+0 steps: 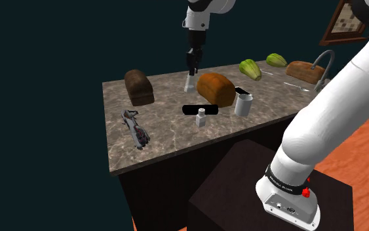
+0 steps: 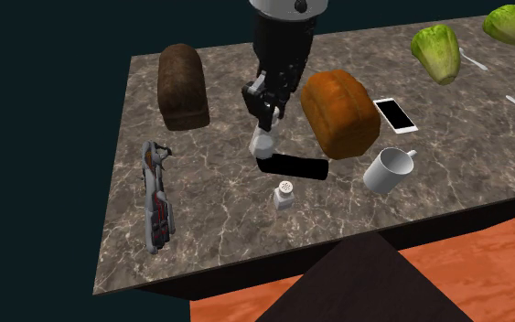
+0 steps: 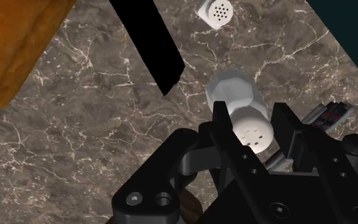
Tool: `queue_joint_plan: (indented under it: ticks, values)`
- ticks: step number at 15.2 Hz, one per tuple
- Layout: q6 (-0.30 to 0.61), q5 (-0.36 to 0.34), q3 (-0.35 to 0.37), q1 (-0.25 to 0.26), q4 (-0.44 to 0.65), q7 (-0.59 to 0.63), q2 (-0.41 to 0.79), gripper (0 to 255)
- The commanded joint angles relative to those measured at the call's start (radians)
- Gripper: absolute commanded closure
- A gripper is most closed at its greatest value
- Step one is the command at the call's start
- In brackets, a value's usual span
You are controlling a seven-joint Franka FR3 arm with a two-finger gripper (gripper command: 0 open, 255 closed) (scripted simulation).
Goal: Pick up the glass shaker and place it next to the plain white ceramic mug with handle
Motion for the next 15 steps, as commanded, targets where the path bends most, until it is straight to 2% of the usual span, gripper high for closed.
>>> queue_joint_plan:
  ticks: [1,8,15]
  values:
    - [0.0,-0.011,-0.024,-0.017,-0.056,-0.039,-0.054,255]
    - [-0.032,-0.068,-0.118,-0.082,-0.179,-0.171,-0.201,255]
    - [-0.072,-0.148,-0.226,-0.154,-0.246,-0.313,-0.309,255]
